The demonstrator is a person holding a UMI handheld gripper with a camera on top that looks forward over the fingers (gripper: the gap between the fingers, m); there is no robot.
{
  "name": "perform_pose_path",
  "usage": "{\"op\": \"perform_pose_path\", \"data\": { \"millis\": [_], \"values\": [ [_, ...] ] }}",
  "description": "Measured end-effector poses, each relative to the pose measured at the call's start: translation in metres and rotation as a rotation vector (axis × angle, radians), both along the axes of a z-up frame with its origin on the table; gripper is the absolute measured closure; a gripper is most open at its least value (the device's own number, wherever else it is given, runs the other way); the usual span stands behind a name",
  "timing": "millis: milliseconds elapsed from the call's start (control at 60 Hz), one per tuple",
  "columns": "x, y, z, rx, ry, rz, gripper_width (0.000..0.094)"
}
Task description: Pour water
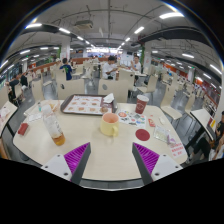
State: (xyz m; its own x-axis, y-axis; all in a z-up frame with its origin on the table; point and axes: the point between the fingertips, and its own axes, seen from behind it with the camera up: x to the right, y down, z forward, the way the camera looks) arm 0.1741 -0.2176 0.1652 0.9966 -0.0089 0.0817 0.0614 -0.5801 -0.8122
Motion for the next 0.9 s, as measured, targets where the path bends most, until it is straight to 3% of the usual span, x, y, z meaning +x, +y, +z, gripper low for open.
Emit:
{"op": "perform_pose_path", "data": {
  "millis": [267,533,750,900],
  "values": [
    [-0.029,-0.020,-0.006,-0.018,-0.008,-0.026,0.0087],
    [-0.135,-0.032,-0.042,-0.029,0.056,0.020,0.0082],
    [-0.227,0.027,-0.054,0.071,0.130,0.074,0.0087],
    [-0.252,0.087,-0.065,0.140,0.133,0.065,0.0087]
  ]
}}
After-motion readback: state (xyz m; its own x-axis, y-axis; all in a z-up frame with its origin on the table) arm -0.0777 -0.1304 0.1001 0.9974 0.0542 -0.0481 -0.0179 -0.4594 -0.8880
